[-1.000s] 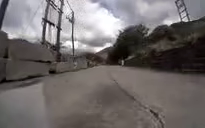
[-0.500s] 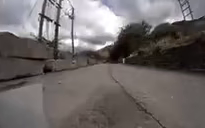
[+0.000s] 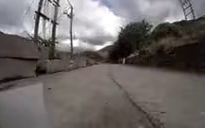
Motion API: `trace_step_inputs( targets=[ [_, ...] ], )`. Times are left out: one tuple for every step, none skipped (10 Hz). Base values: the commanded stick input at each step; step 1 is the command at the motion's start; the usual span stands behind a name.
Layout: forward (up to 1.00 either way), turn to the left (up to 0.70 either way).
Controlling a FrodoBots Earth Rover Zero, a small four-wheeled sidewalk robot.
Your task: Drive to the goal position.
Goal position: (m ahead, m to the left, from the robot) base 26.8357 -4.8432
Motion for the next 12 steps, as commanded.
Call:
trace_step_inputs(
  targets=[
    [1.00,0.00],
    [1.00,0.00],
    [1.00,0.00],
    [1.00,0.00],
    [1.00,0.00],
    [1.00,0.00],
    [1.00,0.00],
    [1.00,0.00],
    [1.00,0.00],
    [1.00,0.00],
    [1.00,0.00],
    [1.00,0.00]
  ],
)
